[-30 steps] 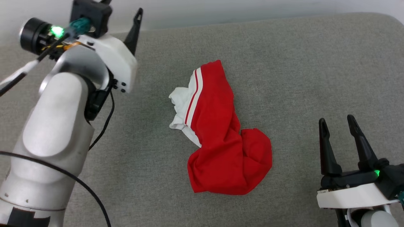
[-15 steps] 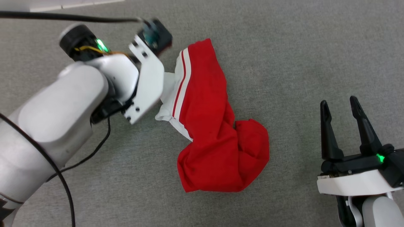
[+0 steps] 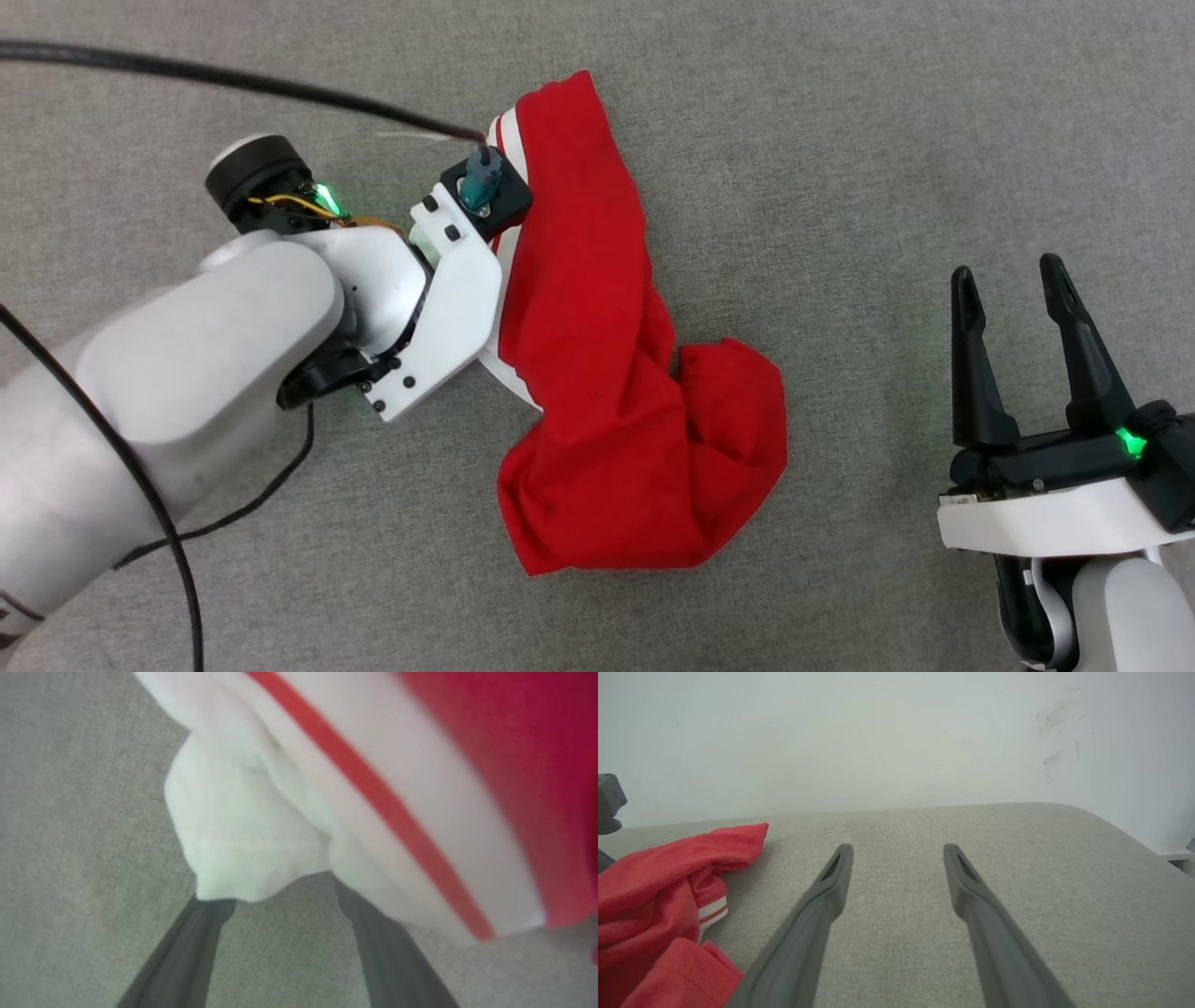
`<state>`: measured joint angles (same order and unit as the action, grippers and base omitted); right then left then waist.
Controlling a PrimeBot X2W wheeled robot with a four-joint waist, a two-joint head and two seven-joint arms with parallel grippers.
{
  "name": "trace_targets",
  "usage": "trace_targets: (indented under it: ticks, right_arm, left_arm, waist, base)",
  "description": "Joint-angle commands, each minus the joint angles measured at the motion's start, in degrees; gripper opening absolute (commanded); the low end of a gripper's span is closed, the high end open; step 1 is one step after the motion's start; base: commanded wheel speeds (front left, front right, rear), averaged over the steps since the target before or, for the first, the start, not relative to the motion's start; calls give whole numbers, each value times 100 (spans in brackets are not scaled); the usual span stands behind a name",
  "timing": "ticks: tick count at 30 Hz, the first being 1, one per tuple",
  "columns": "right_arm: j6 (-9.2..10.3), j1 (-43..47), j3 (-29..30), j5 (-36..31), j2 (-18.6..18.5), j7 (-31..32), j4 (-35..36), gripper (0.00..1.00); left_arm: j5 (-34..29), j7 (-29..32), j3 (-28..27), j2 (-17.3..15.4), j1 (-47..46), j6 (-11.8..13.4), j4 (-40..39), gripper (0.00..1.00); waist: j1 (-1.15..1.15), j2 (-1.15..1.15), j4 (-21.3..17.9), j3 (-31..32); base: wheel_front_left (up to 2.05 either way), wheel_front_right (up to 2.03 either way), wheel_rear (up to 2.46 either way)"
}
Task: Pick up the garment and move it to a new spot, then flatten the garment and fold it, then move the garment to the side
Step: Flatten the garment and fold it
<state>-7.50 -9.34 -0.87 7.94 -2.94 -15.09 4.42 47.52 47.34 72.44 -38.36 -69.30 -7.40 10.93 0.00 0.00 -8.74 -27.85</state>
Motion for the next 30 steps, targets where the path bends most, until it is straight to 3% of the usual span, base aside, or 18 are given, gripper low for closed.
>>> trace_targets:
  ticks: [1, 8, 12, 17, 23, 30]
  right_arm:
    - [2, -25, 15, -6, 11, -11, -15, 100]
    - [2, 156, 26, -67, 11, -11, -81, 100]
    - [2, 294, 32, -106, 11, -11, -120, 100]
    - [2, 472, 58, -115, 11, -11, -158, 100]
    - [2, 622, 46, -106, 11, -11, -202, 100]
    - [2, 680, 3, -98, 11, -11, -238, 100]
  left_arm:
    - [-24, -78, 162, 118, 318, -1, 57, 0]
    - [244, -1024, 89, 105, 37, 0, 79, 0]
    - [470, -1620, 70, -77, 184, 0, 34, 0]
    - [753, -2086, -45, -546, 606, 58, -127, 0]
    - [1101, -2343, -66, -1244, 1376, 395, -294, 0]
    - [1439, -2453, -7, -1826, 2328, 752, -96, 0]
  waist:
    - [0, 0, 24, 33]
    - [0, 0, 293, 444]
    - [0, 0, 480, 759]
    - [0, 0, 672, 1080]
    - [0, 0, 801, 1300]
    - [0, 0, 776, 1377]
  base:
    - [0, 0, 0]
    - [0, 0, 0]
    - [0, 0, 0]
    - [0, 0, 0]
    - [0, 0, 0]
    - [0, 0, 0]
